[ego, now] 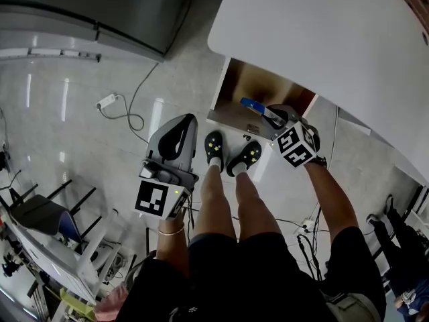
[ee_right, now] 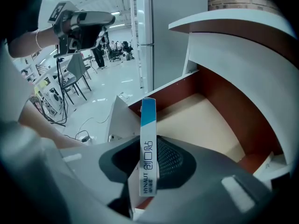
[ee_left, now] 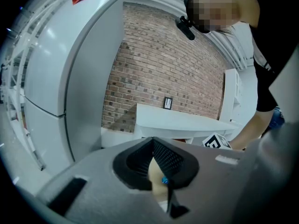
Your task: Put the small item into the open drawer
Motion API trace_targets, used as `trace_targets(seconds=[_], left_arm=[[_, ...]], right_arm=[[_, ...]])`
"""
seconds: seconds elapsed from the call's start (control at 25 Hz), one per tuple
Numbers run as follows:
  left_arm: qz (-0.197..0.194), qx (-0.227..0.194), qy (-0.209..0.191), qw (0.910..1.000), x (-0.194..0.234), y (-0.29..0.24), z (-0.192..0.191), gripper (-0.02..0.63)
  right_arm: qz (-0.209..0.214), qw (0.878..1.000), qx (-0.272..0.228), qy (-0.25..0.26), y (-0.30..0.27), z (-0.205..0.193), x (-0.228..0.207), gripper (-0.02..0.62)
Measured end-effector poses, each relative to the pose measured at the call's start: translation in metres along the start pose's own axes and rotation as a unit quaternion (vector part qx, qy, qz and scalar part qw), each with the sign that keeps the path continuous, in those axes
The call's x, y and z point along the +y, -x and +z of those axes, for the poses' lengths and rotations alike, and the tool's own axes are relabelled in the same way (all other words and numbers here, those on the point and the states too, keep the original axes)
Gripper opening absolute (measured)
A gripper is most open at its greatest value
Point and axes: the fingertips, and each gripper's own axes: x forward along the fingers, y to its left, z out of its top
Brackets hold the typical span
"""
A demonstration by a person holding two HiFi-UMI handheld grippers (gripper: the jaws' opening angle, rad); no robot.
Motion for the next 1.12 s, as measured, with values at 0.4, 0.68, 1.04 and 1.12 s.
trace_targets(seconds=[0.4,0.68,1.04,1.12], left_arm=[[0.001,-0.005,0.007,1.0,0.006,-0.002,-0.002,-0.008],[0.001,-0.009,0.012,0.9999,0.012,-0.008,-0.003,-0.008],[0.012,0.008,0.016,0.9998,0.018,-0.017,-0.011,-0.008],[0.016,0.014,0.016,0.9996,0.02,-0.017,-0.014,-0.008]], right_arm=[[0.014,0.999,0.029,0.021,-0.022,-0.01,0.002,0.097],[0.02,0.998,0.05,0.031,-0.039,-0.019,-0.003,0.097],[0.038,0.995,0.074,0.047,-0.059,-0.029,-0.002,0.097],[0.041,0.994,0.08,0.054,-0.062,-0.031,-0.001,0.097]])
